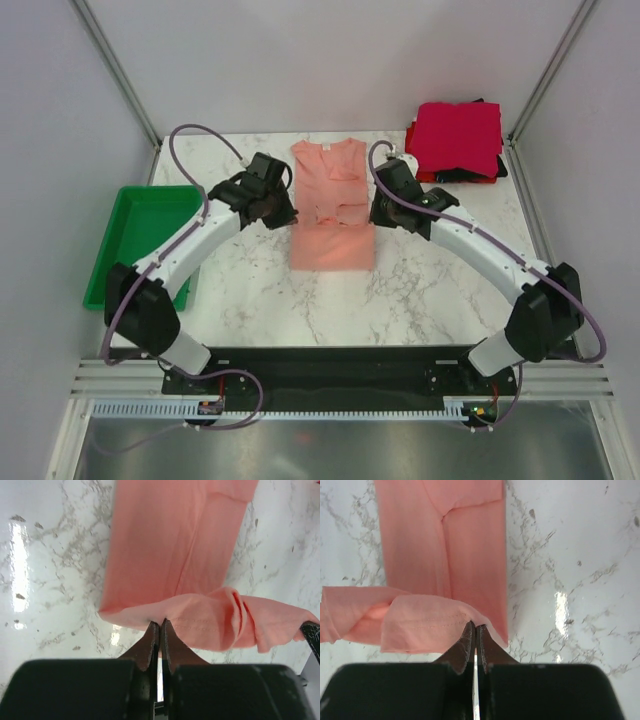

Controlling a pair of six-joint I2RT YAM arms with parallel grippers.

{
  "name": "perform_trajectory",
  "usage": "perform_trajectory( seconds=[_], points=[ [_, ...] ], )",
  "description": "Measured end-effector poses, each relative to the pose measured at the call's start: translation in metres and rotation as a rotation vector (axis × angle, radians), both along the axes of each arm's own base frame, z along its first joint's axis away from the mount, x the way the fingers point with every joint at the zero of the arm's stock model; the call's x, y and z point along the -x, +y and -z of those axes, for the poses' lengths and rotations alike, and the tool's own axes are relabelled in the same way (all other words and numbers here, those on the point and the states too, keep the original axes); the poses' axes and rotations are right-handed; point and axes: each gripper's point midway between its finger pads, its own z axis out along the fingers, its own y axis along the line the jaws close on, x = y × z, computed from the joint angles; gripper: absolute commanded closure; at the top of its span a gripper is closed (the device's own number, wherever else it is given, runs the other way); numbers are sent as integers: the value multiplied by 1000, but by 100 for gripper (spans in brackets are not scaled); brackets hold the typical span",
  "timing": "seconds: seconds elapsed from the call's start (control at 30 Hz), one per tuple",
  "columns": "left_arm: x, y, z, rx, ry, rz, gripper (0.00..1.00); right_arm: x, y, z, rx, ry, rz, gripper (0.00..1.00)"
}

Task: Fold and stack the t-shirts
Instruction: Fold the tshirt

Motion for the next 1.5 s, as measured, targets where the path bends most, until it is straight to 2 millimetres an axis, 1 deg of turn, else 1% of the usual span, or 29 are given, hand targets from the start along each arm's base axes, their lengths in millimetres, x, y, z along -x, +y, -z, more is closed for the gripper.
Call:
perform_trajectory(
  seconds=[0.13,0.23,0.4,0.5,0.67,0.7,0.73,0.77,0.83,0.87,0.9,0.97,1.03,1.1,1.17,1.23,1.3,1.33,1.4,1.47,1.5],
  points=[
    [-32,5,14,-28,24,-8,98,-28,-9,19,27,31,9,100],
    [-48,5,32,-53,57,0,98,-44,-11,37,43,64,4,100],
    [-71,0,56,-75,96,27,98,-66,-5,63,50,102,-22,100],
    [-83,1,69,-90,114,31,98,-76,-1,74,49,114,-37,100],
    [-95,8,92,-113,148,27,98,-99,-1,89,39,122,-42,100],
    [-97,9,97,-113,158,29,95,-104,-2,93,35,126,-41,100],
    [-100,10,101,-108,166,33,81,-109,-3,97,29,129,-40,100],
    [-103,11,106,-109,175,40,65,-114,-3,101,26,134,-39,79],
    [-112,9,115,-90,188,69,37,-124,-3,109,18,146,-32,47],
    [-117,8,119,-78,195,81,31,-132,-3,113,16,152,-37,35],
    [-123,8,123,-62,203,88,28,-139,-2,116,14,155,-33,34],
    [-138,7,122,-36,204,91,27,-157,-1,114,15,152,-35,32],
    [-156,7,110,-15,180,89,27,-176,2,102,4,120,-30,32],
    [-173,7,86,8,126,89,27,-182,2,88,-6,97,-25,32],
    [-181,9,61,19,72,86,28,-181,0,71,-18,70,-23,32],
    [-177,13,45,24,51,84,30,-166,0,56,-25,60,-30,33],
    [-157,19,37,20,67,87,32,-148,3,43,-34,45,-45,34],
    [-148,20,37,19,76,90,32,-136,8,36,-37,40,-61,34],
    [-118,27,41,7,119,96,33,-113,27,28,-45,28,-111,35],
    [-88,33,48,-2,158,103,33,-93,49,32,-49,36,-165,36],
    [-71,38,53,-8,182,105,33,-82,62,38,-50,46,-198,36]
  ],
)
